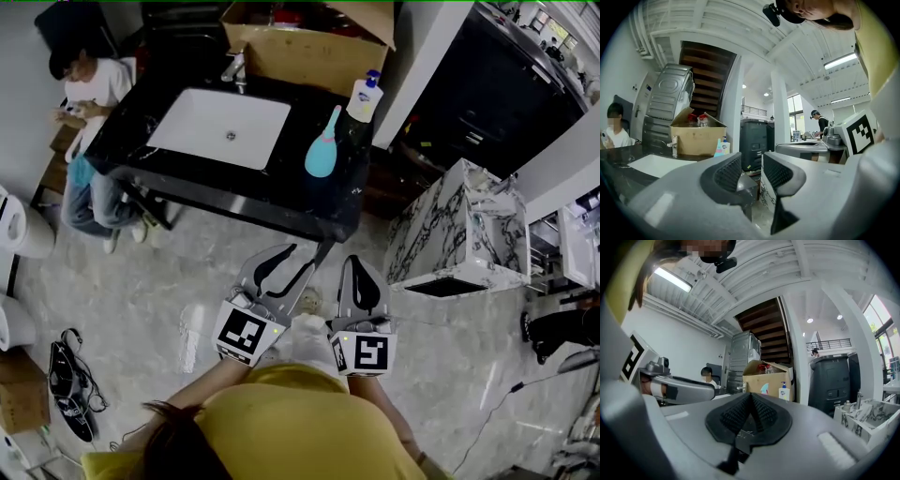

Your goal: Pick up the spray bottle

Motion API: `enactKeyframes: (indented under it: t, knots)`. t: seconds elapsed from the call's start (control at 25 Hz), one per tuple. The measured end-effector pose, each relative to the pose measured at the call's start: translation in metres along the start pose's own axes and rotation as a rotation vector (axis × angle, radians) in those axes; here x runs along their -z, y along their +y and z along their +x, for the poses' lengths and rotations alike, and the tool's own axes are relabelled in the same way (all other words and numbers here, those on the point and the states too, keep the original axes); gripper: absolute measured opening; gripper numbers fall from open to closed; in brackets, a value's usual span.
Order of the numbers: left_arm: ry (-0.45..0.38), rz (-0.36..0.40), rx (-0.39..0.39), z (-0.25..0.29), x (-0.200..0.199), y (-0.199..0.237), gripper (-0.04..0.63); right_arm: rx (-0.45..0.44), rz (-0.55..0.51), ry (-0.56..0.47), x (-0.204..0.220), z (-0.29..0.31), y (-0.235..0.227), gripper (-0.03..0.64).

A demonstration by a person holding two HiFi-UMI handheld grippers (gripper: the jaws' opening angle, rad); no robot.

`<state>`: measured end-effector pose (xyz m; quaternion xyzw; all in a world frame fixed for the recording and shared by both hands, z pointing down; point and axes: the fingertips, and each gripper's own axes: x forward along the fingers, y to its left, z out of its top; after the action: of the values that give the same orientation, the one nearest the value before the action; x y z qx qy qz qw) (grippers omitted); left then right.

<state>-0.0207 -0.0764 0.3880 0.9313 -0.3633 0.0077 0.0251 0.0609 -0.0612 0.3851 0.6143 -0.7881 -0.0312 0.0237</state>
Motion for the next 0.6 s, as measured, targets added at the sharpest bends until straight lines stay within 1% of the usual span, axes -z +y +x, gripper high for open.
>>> enactKeyframes:
  t: [0.4, 0.48, 0.6]
  knots:
    - [-0.013, -0.002, -0.078, 0.104, -0.009, 0.049, 0.172, -0.082, -0.036, -0.009, 0.001, 0.095, -0.073, -0.002]
    - [-0.009, -0.006, -0.1, 0.122, -0.008, 0.057, 0.173, -0.106, -0.035, -0.008, 0.002, 0.112, -0.084, -0.002]
    - [-0.001, 0.008, -0.132, 0.147, -0.001, 0.072, 0.186, -0.143, -0.034, 0.001, 0.013, 0.136, -0.099, -0.002]
